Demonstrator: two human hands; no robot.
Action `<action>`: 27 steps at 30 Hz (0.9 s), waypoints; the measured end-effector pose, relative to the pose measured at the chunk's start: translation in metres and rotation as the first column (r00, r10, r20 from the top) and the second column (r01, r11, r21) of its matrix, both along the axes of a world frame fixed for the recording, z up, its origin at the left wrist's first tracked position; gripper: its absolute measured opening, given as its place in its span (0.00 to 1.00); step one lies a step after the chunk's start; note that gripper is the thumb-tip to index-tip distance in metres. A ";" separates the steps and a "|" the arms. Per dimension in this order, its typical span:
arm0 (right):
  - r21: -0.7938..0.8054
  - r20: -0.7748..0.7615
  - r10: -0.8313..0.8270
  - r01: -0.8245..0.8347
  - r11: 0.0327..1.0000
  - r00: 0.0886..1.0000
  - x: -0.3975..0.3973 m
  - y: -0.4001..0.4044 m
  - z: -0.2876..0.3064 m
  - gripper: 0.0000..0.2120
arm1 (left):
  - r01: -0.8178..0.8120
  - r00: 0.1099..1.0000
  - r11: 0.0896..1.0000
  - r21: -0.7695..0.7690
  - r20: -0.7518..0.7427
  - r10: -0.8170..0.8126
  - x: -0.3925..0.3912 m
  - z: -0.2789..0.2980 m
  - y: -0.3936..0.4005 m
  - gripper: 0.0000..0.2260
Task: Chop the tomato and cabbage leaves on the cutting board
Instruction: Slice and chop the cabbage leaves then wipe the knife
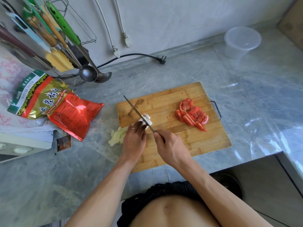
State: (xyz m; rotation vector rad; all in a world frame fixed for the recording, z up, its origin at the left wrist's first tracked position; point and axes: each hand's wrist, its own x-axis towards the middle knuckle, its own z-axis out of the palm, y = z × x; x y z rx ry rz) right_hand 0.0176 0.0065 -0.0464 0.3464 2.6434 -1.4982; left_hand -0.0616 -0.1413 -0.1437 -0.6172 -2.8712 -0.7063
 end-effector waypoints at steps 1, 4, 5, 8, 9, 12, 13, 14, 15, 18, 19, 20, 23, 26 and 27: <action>0.009 0.008 0.002 -0.002 1.000 1.000 0.000 -0.001 0.000 0.15 | 0.000 1.000 1.000 0.012 -0.004 0.000 -0.001 0.000 -0.001 0.14; 0.024 0.015 0.003 -0.003 1.000 1.000 0.000 -0.003 0.001 0.15 | -0.018 1.000 0.999 0.037 0.017 0.017 -0.002 -0.002 -0.001 0.14; 0.026 0.017 0.002 -0.002 1.000 1.000 0.000 -0.003 0.001 0.15 | -0.020 1.000 0.999 0.045 0.024 0.019 -0.002 -0.003 0.000 0.14; 0.021 0.018 -0.007 0.006 1.000 1.000 -0.001 -0.004 0.001 0.16 | -0.011 1.000 0.997 0.074 0.011 0.010 -0.003 -0.003 0.000 0.12; 0.026 0.018 -0.004 0.004 1.000 1.000 -0.001 -0.005 0.002 0.16 | -0.011 1.000 0.996 0.087 0.006 0.011 -0.003 -0.003 0.000 0.12; 0.040 0.023 0.004 -0.005 0.999 1.000 -0.001 -0.005 0.000 0.15 | -0.015 1.000 0.993 0.114 0.006 0.014 -0.003 -0.002 0.000 0.11; 0.042 0.024 0.005 -0.006 0.999 1.000 -0.001 -0.005 -0.001 0.16 | -0.010 1.000 0.993 0.115 0.008 0.009 -0.003 -0.002 0.000 0.11; 0.045 0.025 0.007 -0.008 0.999 1.000 -0.001 -0.005 -0.002 0.16 | -0.005 1.000 0.994 0.111 0.011 0.004 -0.003 -0.002 -0.001 0.11; 0.050 0.025 0.010 -0.011 0.999 1.000 -0.001 -0.004 -0.003 0.17 | -0.001 1.000 0.994 0.110 0.014 -0.001 -0.004 -0.002 -0.001 0.11; 0.064 0.026 0.021 -0.023 0.998 0.999 -0.002 -0.004 -0.002 0.19 | -0.014 1.000 0.992 0.124 0.014 0.012 -0.002 -0.001 0.000 0.10; 0.061 0.029 0.028 -0.030 0.998 0.999 -0.003 -0.004 -0.002 0.18 | -0.022 1.000 0.991 0.133 0.016 0.020 -0.001 -0.001 0.000 0.10; 0.057 0.034 0.036 -0.038 0.998 0.999 -0.004 -0.004 -0.002 0.17 | -0.029 0.999 0.989 0.143 0.017 0.027 -0.001 0.001 0.001 0.10; 0.055 0.050 0.040 -0.042 0.998 0.998 -0.007 -0.006 -0.006 0.15 | -0.025 1.000 0.988 0.154 0.007 0.024 0.001 0.003 0.002 0.10; 0.090 0.067 0.026 -0.032 0.995 0.997 -0.007 -0.011 -0.011 0.14 | 0.001 1.000 0.990 0.138 -0.009 0.000 -0.001 0.003 0.001 0.10; 0.098 0.066 0.021 -0.027 0.995 0.998 -0.008 -0.013 -0.012 0.13 | 0.010 1.000 0.991 0.132 -0.013 -0.008 -0.001 0.003 0.000 0.10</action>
